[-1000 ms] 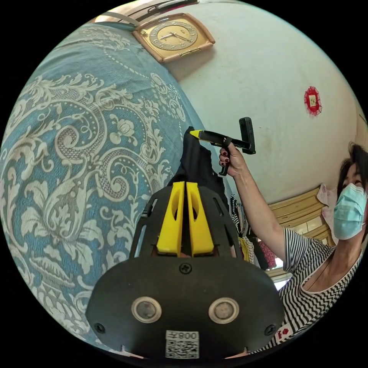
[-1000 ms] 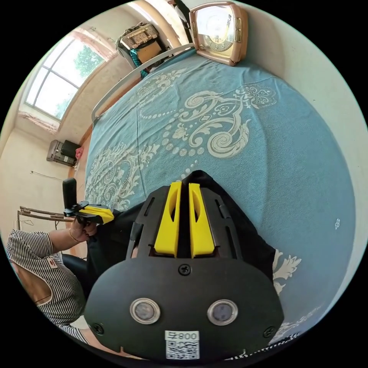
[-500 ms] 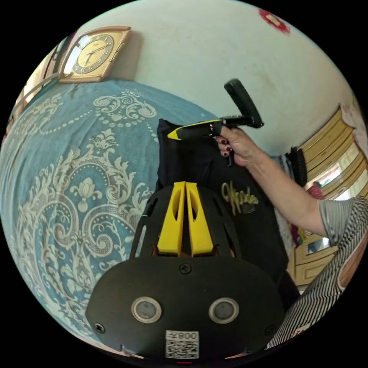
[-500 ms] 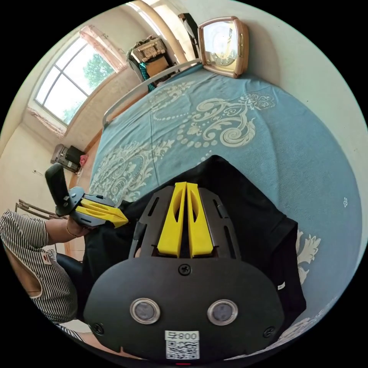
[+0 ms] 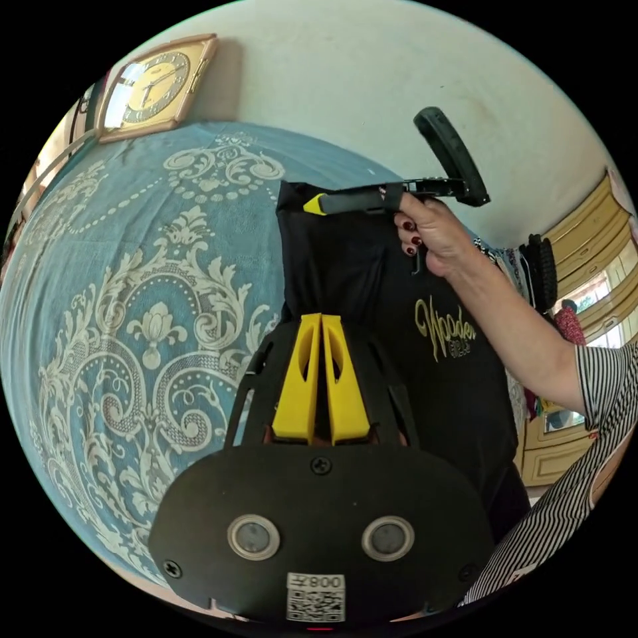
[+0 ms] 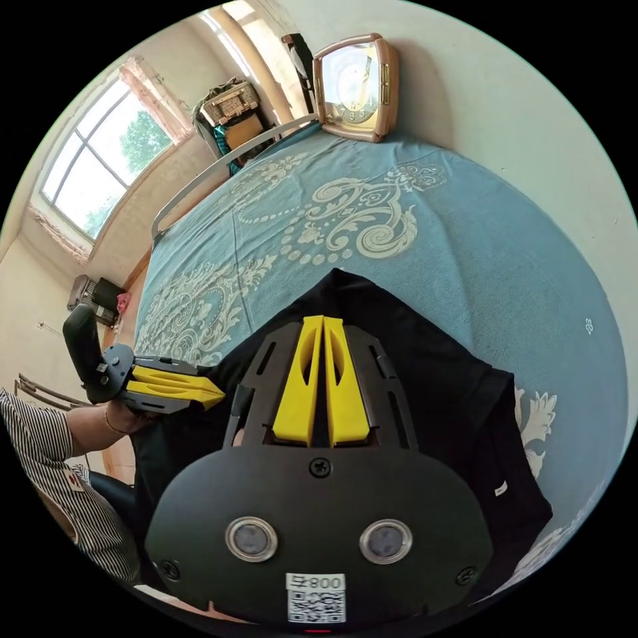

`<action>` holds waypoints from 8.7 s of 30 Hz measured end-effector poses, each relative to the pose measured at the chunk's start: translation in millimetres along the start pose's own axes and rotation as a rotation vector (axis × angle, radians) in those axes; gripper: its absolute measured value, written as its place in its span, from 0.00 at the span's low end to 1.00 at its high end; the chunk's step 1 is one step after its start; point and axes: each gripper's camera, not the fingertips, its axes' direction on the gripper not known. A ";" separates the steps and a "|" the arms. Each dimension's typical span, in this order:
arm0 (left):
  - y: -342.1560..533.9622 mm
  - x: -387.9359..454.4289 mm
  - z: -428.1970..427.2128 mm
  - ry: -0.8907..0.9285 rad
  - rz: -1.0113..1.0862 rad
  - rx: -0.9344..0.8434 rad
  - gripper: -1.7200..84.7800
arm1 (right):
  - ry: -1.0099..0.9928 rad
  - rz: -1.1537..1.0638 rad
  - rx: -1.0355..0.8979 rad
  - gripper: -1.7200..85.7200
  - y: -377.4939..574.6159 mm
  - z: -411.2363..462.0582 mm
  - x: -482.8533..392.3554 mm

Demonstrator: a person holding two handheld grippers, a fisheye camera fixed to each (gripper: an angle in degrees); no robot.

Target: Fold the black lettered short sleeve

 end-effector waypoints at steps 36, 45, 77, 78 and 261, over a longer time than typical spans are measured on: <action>73.5 40.3 -152.1 0.072 -0.151 -0.065 0.02 | -0.014 0.790 0.088 0.02 657.6 -73.4 -21.1; 113.9 67.7 -163.3 0.158 -0.161 -0.146 0.02 | -0.083 0.839 -0.018 0.02 764.2 -39.9 -97.4; -93.1 125.4 -2.7 -0.135 0.131 -0.115 0.02 | 0.238 0.648 0.153 0.02 755.9 65.4 -45.7; -91.3 124.5 3.0 -0.144 0.132 -0.145 0.02 | 0.241 0.649 0.155 0.02 757.9 68.4 -48.3; 104.6 -46.9 23.5 0.649 -0.593 0.039 0.04 | -0.590 1.055 0.419 0.03 999.1 170.2 116.0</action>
